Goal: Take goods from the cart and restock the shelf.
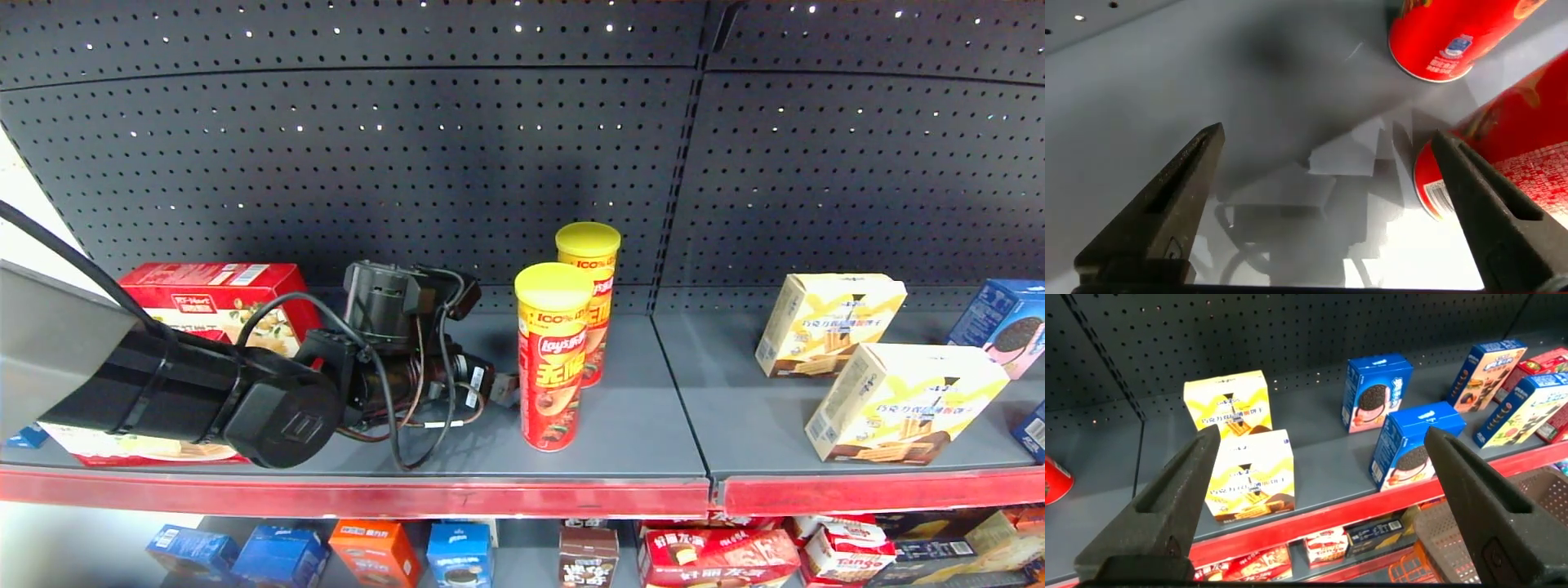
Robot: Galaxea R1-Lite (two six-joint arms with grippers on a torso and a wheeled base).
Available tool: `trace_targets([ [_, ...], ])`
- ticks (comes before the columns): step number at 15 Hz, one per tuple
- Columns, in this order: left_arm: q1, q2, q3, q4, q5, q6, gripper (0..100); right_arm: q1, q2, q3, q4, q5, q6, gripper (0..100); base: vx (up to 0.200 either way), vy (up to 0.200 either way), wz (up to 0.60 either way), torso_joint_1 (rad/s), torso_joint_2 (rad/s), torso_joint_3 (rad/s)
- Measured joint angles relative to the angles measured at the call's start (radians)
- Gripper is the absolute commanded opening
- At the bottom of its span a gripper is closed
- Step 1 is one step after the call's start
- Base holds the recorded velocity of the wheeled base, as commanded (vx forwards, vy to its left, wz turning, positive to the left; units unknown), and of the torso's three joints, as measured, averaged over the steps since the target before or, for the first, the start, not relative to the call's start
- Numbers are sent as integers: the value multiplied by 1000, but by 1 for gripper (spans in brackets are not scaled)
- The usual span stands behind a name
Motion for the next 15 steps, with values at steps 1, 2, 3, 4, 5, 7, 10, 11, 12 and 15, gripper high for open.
trace_targets([
  [1, -4, 3, -1, -1, 0, 0, 100, 0, 0, 0, 0, 0, 0, 100, 0, 0, 0, 0, 0, 0],
  [2, -8, 4, -1, 0, 1, 0, 100, 0, 1, 0, 0, 0, 0, 100, 0, 0, 0, 0, 0, 0],
  [3, -13, 5, -1, 0, 1, 0, 100, 0, 2, 1, 0, 0, 0, 100, 0, 0, 0, 0, 0, 0],
  [4, -17, 5, -3, 0, 1, -1, 100, 1, 2, 1, 0, 1, 0, 100, 0, 0, 0, 0, 0, 0],
  [5, -21, 6, -3, 0, 1, -2, 100, 1, 3, 1, 0, 1, 0, 100, 0, 0, 0, 0, 0, 0],
  [7, -29, 7, -5, 0, 1, -2, 100, 1, 2, 2, 1, 1, 0, 100, 0, 0, 0, 0, 0, 0],
  [10, -40, 8, -8, 0, 1, -2, 100, 1, 2, 2, 1, 1, 0, 100, 0, 0, 0, 0, 0, 0],
  [11, -45, 8, -10, 0, 1, -2, 100, 1, 2, 2, 1, 0, 0, 100, 0, 0, 0, 0, 0, 0],
  [12, -49, 8, -11, 0, 1, -4, 100, 1, 1, 2, 1, 0, 0, 100, 0, 0, 0, 0, 0, 0],
  [15, -56, 13, -18, 0, 2, -17, 100, 1, 1, 0, 1, 0, 0, 100, 0, 0, 0, 0, 0, 0],
])
